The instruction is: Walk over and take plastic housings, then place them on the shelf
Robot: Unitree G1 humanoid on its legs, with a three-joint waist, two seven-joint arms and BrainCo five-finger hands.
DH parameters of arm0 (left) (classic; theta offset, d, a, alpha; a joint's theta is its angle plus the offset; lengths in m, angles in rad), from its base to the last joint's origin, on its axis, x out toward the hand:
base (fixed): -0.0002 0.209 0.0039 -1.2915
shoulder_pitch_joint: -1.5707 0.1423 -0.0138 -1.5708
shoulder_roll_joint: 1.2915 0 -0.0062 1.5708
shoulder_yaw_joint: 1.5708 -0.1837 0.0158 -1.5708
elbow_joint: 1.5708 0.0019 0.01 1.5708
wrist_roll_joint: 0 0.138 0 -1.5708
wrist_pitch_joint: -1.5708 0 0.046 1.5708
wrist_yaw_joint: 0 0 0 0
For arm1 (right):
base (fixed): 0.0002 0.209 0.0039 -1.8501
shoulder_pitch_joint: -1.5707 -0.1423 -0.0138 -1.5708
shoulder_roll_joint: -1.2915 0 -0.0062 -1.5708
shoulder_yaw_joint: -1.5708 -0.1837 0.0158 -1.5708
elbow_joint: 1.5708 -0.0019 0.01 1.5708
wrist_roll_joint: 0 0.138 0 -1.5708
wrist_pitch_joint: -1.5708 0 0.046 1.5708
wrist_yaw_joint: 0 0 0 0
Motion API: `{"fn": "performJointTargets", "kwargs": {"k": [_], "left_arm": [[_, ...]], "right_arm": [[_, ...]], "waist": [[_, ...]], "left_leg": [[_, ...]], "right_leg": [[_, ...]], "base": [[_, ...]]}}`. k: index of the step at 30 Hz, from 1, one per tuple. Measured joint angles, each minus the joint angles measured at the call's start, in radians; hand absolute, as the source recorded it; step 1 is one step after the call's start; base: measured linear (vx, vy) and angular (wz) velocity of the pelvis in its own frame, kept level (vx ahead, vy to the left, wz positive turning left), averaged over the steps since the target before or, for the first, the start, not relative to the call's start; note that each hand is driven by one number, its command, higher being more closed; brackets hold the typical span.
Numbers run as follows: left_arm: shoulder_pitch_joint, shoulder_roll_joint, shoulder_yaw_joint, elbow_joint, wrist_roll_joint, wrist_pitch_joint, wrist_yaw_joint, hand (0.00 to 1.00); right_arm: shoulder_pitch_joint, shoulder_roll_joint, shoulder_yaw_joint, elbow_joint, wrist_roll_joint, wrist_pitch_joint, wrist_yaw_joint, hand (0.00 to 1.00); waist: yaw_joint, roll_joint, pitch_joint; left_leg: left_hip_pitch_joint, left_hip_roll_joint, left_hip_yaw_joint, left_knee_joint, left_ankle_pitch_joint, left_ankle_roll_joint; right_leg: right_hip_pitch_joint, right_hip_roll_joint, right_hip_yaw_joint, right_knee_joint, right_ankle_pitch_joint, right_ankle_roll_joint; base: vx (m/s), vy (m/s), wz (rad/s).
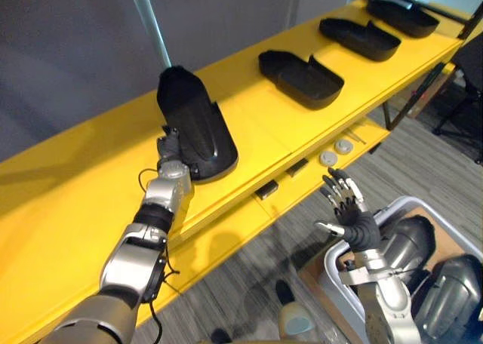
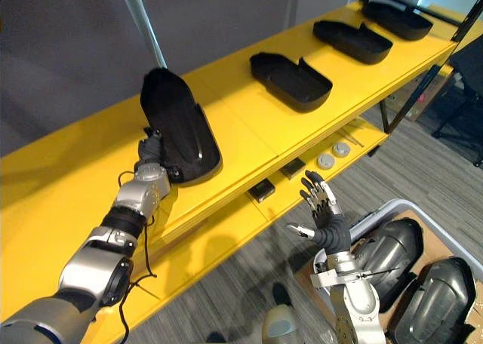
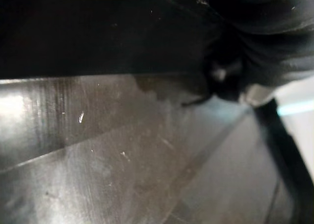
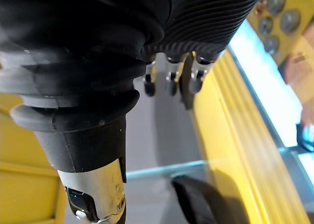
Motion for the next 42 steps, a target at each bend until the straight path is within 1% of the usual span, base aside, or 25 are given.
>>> {"fn": "performJointTargets", "kwargs": {"k": [2,5,6,7,8,10,13,14,18,21,24,27,33,37,40,42], "left_arm": [[-0.021,0.020,0.007,0.006,-0.001,0.012,0.008,1.00],[-0.026,0.037,0.006,0.008,0.000,0.033,0.009,1.00],[-0.046,0.042,0.006,0.025,0.000,0.038,0.009,1.00],[-0.048,0.042,0.006,0.026,0.000,0.038,0.009,1.00],[-0.090,0.043,0.006,0.041,0.000,0.039,0.010,1.00],[-0.116,0.047,0.005,0.041,0.002,0.039,0.011,1.00],[-0.138,0.051,-0.003,0.041,0.002,0.041,0.017,1.00],[-0.150,0.051,-0.009,0.039,0.002,0.041,0.020,0.00],[-0.191,0.068,-0.013,0.031,-0.013,0.038,0.044,0.00],[-0.213,0.083,-0.013,0.030,-0.038,0.037,0.065,0.00],[-0.216,0.082,-0.013,0.033,-0.039,0.031,0.076,0.00],[-0.216,0.081,-0.013,0.033,-0.045,0.029,0.097,0.00],[-0.216,0.080,-0.011,0.042,-0.066,0.030,0.176,0.00],[-0.216,0.080,-0.004,0.049,-0.068,0.030,0.212,0.00],[-0.216,0.080,0.001,0.053,-0.069,0.026,0.234,0.00],[-0.216,0.079,0.014,0.057,-0.071,0.017,0.260,0.00]], "right_arm": [[-0.001,-0.001,0.005,-0.011,0.000,0.001,-0.015,0.00],[-0.002,-0.003,0.006,-0.011,0.000,0.006,-0.028,0.00],[-0.006,-0.003,0.007,-0.012,0.000,0.006,-0.037,0.00],[-0.006,-0.003,0.007,-0.012,0.000,0.006,-0.037,0.00],[-0.016,-0.004,0.014,-0.013,0.002,0.006,-0.039,0.00],[-0.023,-0.011,0.031,-0.013,0.011,0.007,-0.045,0.00],[-0.036,-0.014,0.054,-0.014,0.013,0.018,-0.058,0.00],[-0.037,-0.015,0.053,-0.018,0.016,0.018,-0.061,0.00],[-0.058,-0.016,0.053,-0.022,0.022,0.019,-0.082,0.00],[-0.073,-0.017,0.053,-0.022,0.037,0.019,-0.083,0.00],[-0.076,-0.021,0.055,-0.022,0.039,0.018,-0.092,0.00],[-0.082,-0.025,0.082,-0.022,0.039,0.018,-0.105,0.00],[-0.072,-0.025,0.119,-0.022,0.039,0.017,-0.124,0.00],[-0.067,-0.025,0.121,-0.022,0.039,0.014,-0.125,0.00],[-0.062,-0.025,0.135,-0.022,0.039,0.002,-0.128,0.00],[-0.052,-0.025,0.146,-0.021,0.039,-0.002,-0.144,0.00]], "waist": [[-0.008,0.003,0.015],[-0.025,0.002,0.019],[-0.027,0.002,0.033],[-0.027,0.002,0.034],[-0.028,0.000,0.068],[-0.029,0.008,0.078],[-0.033,0.007,0.086],[-0.033,0.004,0.098],[-0.033,0.004,0.144],[-0.034,0.005,0.145],[-0.034,0.005,0.146],[-0.035,0.005,0.146],[-0.035,0.005,0.146],[-0.036,0.005,0.146],[-0.036,0.005,0.146],[-0.036,0.005,0.146]], "left_leg": [[-0.004,0.004,0.000,0.012,-0.006,0.001],[-0.004,0.010,0.000,0.020,-0.012,-0.001],[-0.004,0.014,0.000,0.032,-0.019,0.001],[-0.004,0.015,0.000,0.032,-0.019,0.001],[-0.011,0.016,0.000,0.048,-0.023,0.004],[-0.039,0.018,0.001,0.066,-0.028,0.006],[-0.053,0.019,0.005,0.074,-0.028,0.006],[-0.053,0.022,0.005,0.080,-0.030,0.006],[-0.064,0.028,0.005,0.101,-0.038,0.007],[-0.089,0.030,0.005,0.109,-0.037,0.007],[-0.088,0.033,0.003,0.109,-0.037,0.007],[-0.088,0.032,0.002,0.108,-0.037,0.007],[-0.088,0.031,0.001,0.109,-0.037,0.007],[-0.088,0.031,0.001,0.108,-0.037,0.007],[-0.087,0.032,0.000,0.108,-0.037,0.007],[-0.087,0.032,0.000,0.108,-0.037,0.008]], "right_leg": [[-0.001,0.002,0.003,0.001,0.001,0.001],[-0.001,0.007,0.005,0.004,0.001,0.001],[0.001,0.010,0.006,0.009,0.001,0.001],[0.000,0.010,0.006,0.010,0.001,0.001],[-0.003,0.009,0.008,0.016,0.000,0.000],[-0.027,0.008,0.011,0.018,-0.001,-0.002],[-0.043,0.010,0.020,0.020,0.005,0.003],[-0.042,0.011,0.020,0.022,0.005,0.003],[-0.047,0.013,0.022,0.028,0.003,-0.001],[-0.070,0.014,0.022,0.032,0.005,-0.002],[-0.069,0.017,0.021,0.038,0.010,0.004],[-0.069,0.016,0.021,0.041,0.009,0.003],[-0.069,0.016,0.021,0.043,0.009,0.002],[-0.068,0.016,0.021,0.043,0.009,0.003],[-0.067,0.016,0.020,0.043,0.009,0.003],[-0.066,0.016,0.020,0.042,0.009,0.003]], "base": [[-0.01,-0.017,-0.04],[0.00,-0.016,-0.04],[-0.03,-0.005,-0.04],[-0.05,0.000,-0.04],[-0.08,0.003,-0.01],[-0.09,0.000,-0.03],[-0.04,-0.008,-0.05],[0.00,0.000,0.00],[-0.04,0.001,-0.01],[-0.02,-0.002,0.00],[0.00,0.000,0.00],[0.00,0.000,0.00],[0.00,0.000,0.00],[0.00,0.000,0.00],[0.00,0.000,0.00],[0.00,0.000,0.00]]}}
